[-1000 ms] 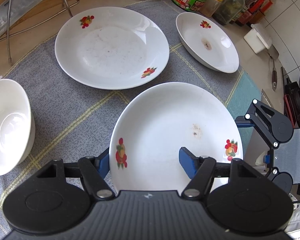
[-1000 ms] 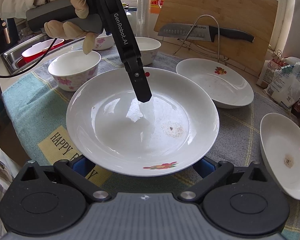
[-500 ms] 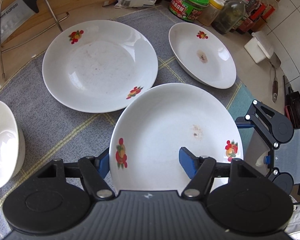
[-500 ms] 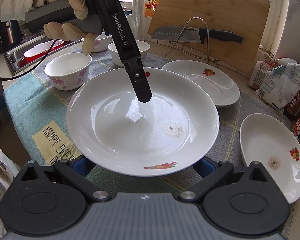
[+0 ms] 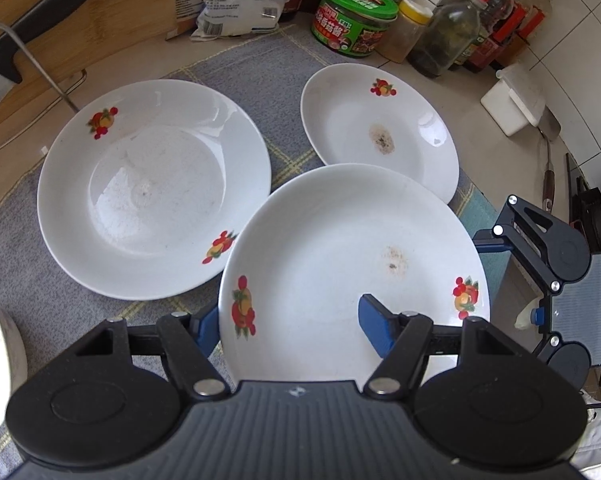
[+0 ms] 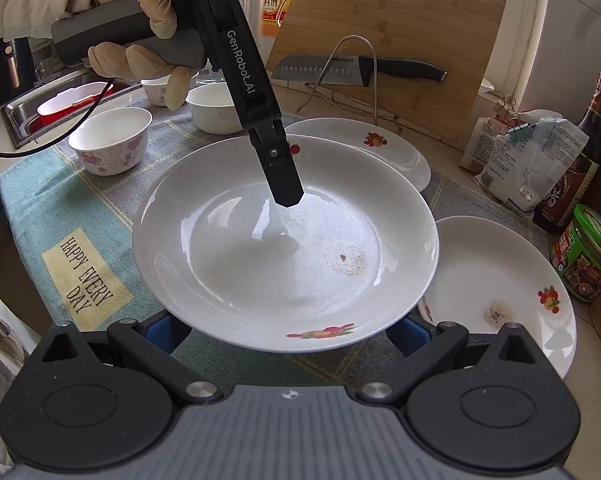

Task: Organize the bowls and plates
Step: 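Carry the large plate with the left tool toward the stained plate, then lower the large plate onto the stained plate with the left tool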

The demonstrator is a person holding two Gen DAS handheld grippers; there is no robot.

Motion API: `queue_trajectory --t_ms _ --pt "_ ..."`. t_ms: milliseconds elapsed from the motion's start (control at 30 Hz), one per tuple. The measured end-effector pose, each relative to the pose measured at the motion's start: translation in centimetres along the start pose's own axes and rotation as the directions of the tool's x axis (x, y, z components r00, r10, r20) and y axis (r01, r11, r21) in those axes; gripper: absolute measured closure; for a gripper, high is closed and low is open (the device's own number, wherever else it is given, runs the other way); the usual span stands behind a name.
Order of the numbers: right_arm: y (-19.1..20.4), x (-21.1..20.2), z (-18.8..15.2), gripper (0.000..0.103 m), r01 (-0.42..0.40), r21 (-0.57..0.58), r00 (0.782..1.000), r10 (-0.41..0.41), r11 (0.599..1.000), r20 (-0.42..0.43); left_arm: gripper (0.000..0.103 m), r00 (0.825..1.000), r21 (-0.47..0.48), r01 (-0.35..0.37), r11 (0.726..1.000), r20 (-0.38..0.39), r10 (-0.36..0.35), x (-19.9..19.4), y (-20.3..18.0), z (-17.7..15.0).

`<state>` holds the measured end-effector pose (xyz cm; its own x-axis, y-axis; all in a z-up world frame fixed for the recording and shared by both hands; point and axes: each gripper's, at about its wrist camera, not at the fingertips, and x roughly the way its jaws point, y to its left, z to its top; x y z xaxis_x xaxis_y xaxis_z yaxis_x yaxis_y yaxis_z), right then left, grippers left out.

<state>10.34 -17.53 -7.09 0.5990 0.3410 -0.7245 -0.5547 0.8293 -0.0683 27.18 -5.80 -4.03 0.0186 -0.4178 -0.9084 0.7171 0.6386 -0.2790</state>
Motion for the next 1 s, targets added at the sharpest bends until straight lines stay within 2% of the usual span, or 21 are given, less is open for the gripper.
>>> queue_trajectory --t_ms 1000 --pt "-7.8 -1.8 -3.5 0.000 0.123 0.117 0.992 -0.121 0.985 -0.026 0.034 0.998 0.135 0.058 0.989 -0.036 -0.054 5.4 -4.5 9.8"
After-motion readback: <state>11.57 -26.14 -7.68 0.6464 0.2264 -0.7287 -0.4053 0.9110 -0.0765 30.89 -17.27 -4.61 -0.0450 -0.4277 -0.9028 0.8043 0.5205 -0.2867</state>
